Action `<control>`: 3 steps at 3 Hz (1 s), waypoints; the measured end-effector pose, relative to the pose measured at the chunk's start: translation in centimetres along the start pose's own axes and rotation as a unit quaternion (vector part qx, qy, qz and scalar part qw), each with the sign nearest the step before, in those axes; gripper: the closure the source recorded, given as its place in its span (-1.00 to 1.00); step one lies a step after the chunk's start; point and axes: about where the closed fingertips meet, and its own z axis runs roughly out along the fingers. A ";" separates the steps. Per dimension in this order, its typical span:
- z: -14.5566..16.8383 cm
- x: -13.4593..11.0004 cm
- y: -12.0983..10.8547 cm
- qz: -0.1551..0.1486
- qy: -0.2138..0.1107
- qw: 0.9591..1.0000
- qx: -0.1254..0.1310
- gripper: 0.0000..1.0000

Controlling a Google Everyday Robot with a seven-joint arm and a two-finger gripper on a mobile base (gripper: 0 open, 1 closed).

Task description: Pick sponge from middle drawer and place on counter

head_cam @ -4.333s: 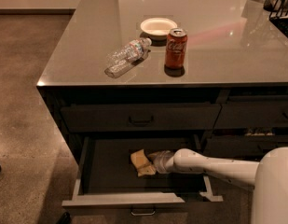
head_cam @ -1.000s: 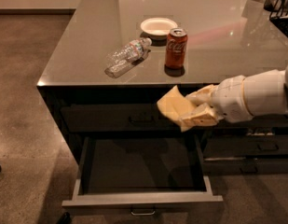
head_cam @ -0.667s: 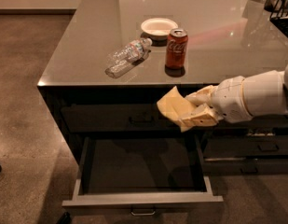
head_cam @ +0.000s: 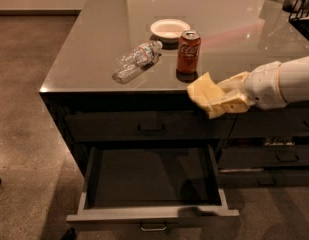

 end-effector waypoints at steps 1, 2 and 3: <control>-1.6 -0.3 -4.4 0.024 -0.012 0.999 0.023 1.00; -2.3 -1.9 -9.3 0.071 -0.027 0.996 0.045 1.00; -1.8 -3.3 -11.7 0.116 -0.039 0.990 0.063 1.00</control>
Offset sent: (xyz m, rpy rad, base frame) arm 0.1007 -0.0725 0.0703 0.1494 0.0150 -0.2132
